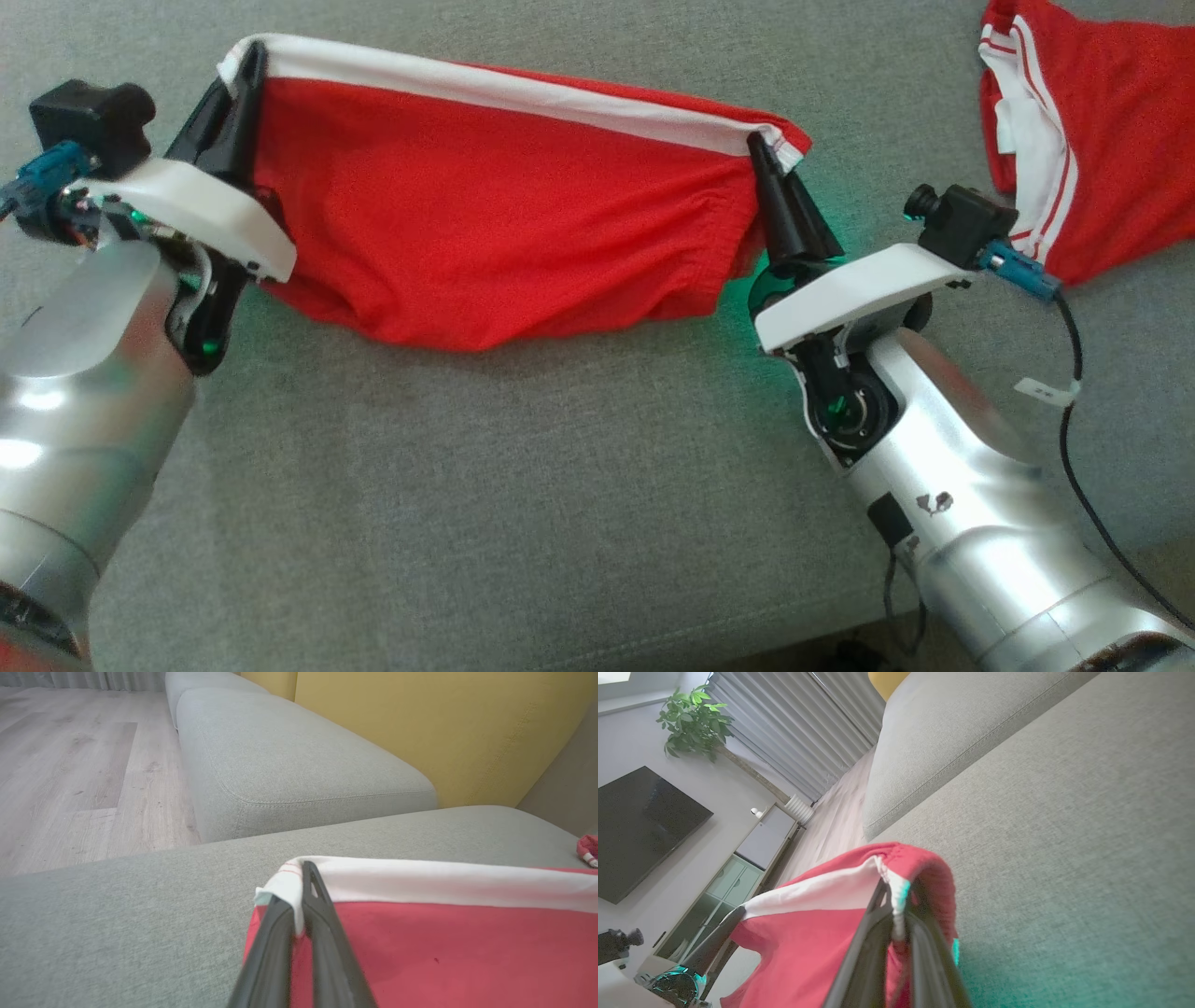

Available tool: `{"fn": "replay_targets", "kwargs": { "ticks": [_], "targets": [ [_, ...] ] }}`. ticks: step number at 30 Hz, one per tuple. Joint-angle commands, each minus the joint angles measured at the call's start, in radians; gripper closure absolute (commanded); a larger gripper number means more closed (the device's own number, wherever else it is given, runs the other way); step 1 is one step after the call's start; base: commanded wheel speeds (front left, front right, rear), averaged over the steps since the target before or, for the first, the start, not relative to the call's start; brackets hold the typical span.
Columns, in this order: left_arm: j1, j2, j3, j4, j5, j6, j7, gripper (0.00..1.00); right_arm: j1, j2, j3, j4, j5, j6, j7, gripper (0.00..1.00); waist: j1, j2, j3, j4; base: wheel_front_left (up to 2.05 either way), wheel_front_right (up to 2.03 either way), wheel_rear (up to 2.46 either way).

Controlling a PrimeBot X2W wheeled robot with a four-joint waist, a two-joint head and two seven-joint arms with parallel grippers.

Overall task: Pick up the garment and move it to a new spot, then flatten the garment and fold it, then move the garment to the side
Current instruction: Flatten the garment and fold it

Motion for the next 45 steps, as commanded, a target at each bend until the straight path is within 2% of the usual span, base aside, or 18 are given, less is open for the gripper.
{"fn": "replay_targets", "kwargs": {
  "ticks": [1, 4, 7, 13, 15, 19, 25, 31, 32, 33, 34, 39, 43, 45],
  "targets": [
    [-0.054, 0.029, 0.028, 0.002, -0.008, 0.002, -0.011, 0.00, 0.009, 0.022, 0.014, -0.034, 0.001, -0.001, -0.011, 0.00, 0.0000, 0.0000, -0.001, 0.000, 0.00, 0.00, 0.00],
    [-0.053, 0.025, 0.027, 0.036, 0.003, 0.002, -0.012, 0.00, 0.008, 0.022, 0.012, -0.035, -0.016, -0.001, -0.011, 0.00, 0.0000, 0.0000, -0.005, 0.001, 0.00, 0.00, 0.00],
    [-0.047, 0.025, 0.057, 0.054, 0.043, 0.002, -0.012, 0.00, 0.016, 0.022, -0.024, -0.031, -0.083, -0.001, -0.011, 0.00, 0.0000, 0.0000, -0.009, 0.004, 0.00, 0.00, 0.00],
    [0.035, 0.001, 0.179, 0.029, 0.152, 0.040, -0.012, 0.00, 0.077, 0.022, -0.148, -0.066, -0.309, -0.001, -0.011, 0.00, 0.0000, 0.0000, -0.024, 0.018, 0.00, 0.00, 0.00],
    [0.100, -0.031, 0.243, 0.014, 0.196, 0.067, -0.012, 0.00, 0.127, 0.022, -0.203, -0.097, -0.403, -0.001, -0.011, 0.00, 0.0000, 0.0000, -0.032, 0.025, 0.00, 0.00, 0.00],
    [0.169, -0.073, 0.319, 0.007, 0.249, 0.086, -0.012, 0.00, 0.181, 0.022, -0.274, -0.155, -0.523, -0.001, -0.011, 0.00, 0.0000, 0.0000, -0.037, 0.028, 0.00, 0.00, 0.00],
    [0.223, -0.121, 0.399, 0.059, 0.295, 0.085, -0.013, 0.00, 0.238, 0.022, -0.326, -0.205, -0.579, -0.001, -0.011, 0.00, 0.0000, 0.0000, -0.040, 0.018, 0.00, 0.00, 0.00],
    [0.243, -0.146, 0.392, 0.189, 0.339, 0.072, -0.012, 0.00, 0.261, 0.022, -0.349, -0.220, -0.615, -0.001, -0.011, 0.00, 0.0000, 0.0000, -0.052, 0.011, 0.00, 0.00, 0.00],
    [0.243, -0.153, 0.384, 0.217, 0.343, 0.069, -0.010, 0.13, 0.264, 0.022, -0.353, -0.220, -0.613, -0.001, -0.011, 0.00, 0.0000, 0.0000, -0.056, 0.012, 0.00, 0.00, 0.00],
    [0.242, -0.159, 0.375, 0.242, 0.348, 0.065, -0.006, 0.85, 0.266, 0.022, -0.356, -0.222, -0.620, -0.001, -0.011, 0.00, 0.0000, 0.0000, -0.060, 0.014, 0.00, 0.00, 0.00],
    [0.242, -0.165, 0.368, 0.265, 0.351, 0.061, -0.002, 1.00, 0.269, 0.022, -0.359, -0.223, -0.624, -0.001, -0.011, 0.00, 0.0000, 0.0000, -0.064, 0.016, 0.00, 0.00, 0.00],
    [0.244, -0.196, 0.363, 0.331, 0.346, 0.053, -0.006, 1.00, 0.279, 0.022, -0.385, -0.231, -0.636, -0.001, -0.011, 0.00, 0.0000, 0.0000, -0.098, 0.036, 0.00, 0.00, 0.00],
    [0.267, -0.208, 0.385, 0.314, 0.344, 0.084, -0.011, 1.00, 0.293, 0.022, -0.398, -0.233, -0.654, -0.001, -0.011, 0.00, 0.0000, 0.0000, -0.134, 0.056, 0.00, 0.00, 0.00],
    [0.306, -0.214, 0.419, 0.261, 0.343, 0.109, -0.012, 1.00, 0.306, 0.022, -0.407, -0.230, -0.669, -0.001, -0.011, 0.00, 0.0000, 0.0000, -0.162, 0.075, 0.00, 0.00, 0.00]
  ]
}}
